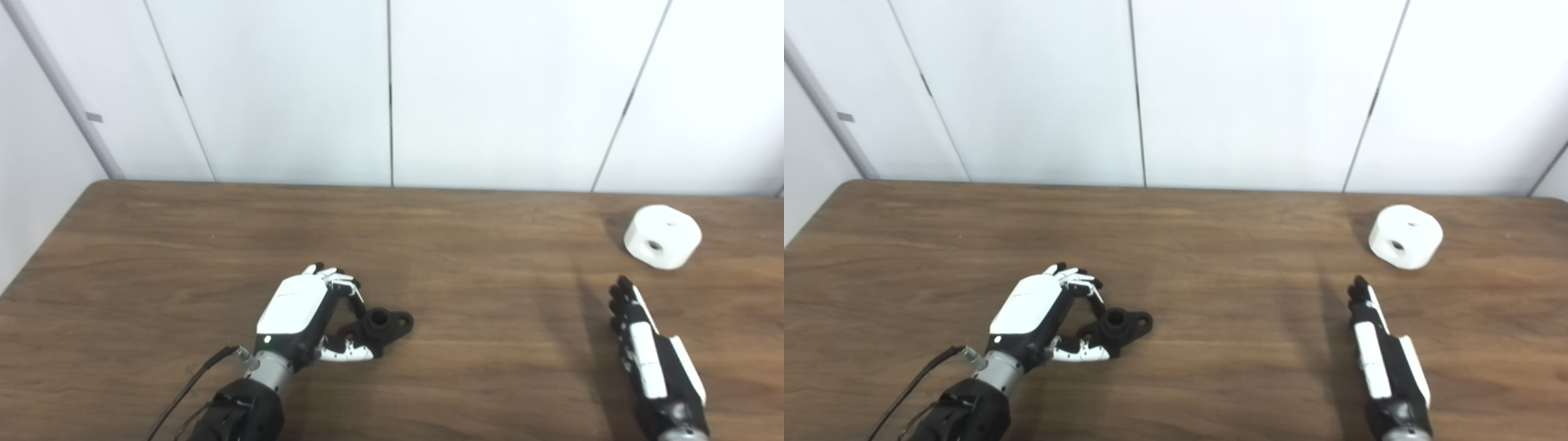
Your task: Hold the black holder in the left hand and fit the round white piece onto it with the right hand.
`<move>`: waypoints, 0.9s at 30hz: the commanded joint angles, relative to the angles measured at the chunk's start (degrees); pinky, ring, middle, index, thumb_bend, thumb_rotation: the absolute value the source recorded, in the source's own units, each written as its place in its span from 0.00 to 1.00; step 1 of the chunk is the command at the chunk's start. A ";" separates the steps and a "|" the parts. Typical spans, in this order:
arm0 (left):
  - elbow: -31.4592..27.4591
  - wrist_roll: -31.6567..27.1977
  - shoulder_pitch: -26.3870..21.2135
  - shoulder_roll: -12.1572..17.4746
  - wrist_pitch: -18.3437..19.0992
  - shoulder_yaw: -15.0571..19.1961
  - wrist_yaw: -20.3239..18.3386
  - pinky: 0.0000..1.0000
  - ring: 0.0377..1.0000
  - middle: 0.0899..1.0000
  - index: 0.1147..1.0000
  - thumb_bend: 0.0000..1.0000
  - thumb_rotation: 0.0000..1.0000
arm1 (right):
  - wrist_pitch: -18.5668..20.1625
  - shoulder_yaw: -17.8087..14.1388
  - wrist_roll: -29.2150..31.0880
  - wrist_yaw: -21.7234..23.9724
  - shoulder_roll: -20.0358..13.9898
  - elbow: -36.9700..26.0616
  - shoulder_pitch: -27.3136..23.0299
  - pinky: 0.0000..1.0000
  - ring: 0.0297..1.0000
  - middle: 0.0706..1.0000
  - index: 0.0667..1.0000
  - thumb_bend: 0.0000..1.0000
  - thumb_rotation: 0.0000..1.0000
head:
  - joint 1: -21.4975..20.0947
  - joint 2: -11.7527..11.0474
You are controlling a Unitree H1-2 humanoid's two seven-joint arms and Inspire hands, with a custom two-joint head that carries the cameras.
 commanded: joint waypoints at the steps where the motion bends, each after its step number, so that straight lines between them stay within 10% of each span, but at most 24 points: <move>1: -2.06 1.45 -0.34 -0.01 -2.13 -0.14 0.11 0.97 0.88 0.76 0.42 0.52 0.04 | -0.05 0.10 -0.39 -0.27 0.75 -2.66 -0.30 1.00 0.99 0.98 1.00 0.59 1.00 | -0.53 0.26; 27: -3.56 4.78 7.70 -4.40 -9.56 -2.07 2.25 0.96 0.86 0.74 0.42 0.52 0.05 | 4.57 -2.02 -1.19 -0.43 0.07 -7.23 -0.02 1.00 0.97 0.96 0.99 0.63 1.00 | -4.73 3.41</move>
